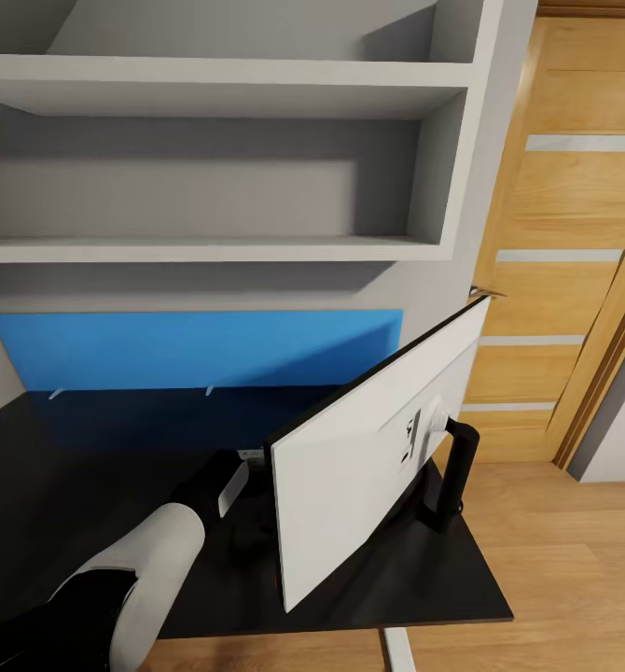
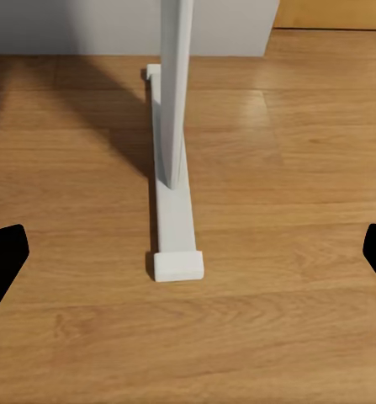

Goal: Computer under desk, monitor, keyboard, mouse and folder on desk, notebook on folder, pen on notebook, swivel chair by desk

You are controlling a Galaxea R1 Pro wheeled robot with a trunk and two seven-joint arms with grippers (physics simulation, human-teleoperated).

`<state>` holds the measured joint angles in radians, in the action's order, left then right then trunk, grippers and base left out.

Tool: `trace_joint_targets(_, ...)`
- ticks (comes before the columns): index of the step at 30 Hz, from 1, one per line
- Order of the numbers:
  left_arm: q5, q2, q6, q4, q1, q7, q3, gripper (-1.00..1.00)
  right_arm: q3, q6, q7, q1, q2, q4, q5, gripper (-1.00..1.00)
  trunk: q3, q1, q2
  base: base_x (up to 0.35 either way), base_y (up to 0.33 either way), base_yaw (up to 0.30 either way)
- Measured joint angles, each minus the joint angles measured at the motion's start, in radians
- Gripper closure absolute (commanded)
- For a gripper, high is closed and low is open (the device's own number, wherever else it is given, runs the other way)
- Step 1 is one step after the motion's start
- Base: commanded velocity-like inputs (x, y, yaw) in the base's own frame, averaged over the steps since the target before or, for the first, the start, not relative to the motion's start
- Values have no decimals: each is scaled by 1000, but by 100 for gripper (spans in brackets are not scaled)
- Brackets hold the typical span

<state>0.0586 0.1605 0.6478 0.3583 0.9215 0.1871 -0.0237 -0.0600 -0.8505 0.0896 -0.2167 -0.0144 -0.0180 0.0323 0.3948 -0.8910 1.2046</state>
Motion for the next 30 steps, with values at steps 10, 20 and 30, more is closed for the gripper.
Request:
trace_joint_targets(10,0,0,0,1,0,0,-1,-100,1,1,1,0,1,0,2,-100,-2,0,0,0,0,-64)
trace_joint_targets(20,-1,-5,0,1,0,0,-1,-100,1,1,1,0,1,0,2,-100,-2,0,0,0,0,-6)
trace_joint_targets(30,-1,-6,0,0,0,0,-1,-100,1,1,1,0,1,0,2,-100,-2,0,0,0,0,0)
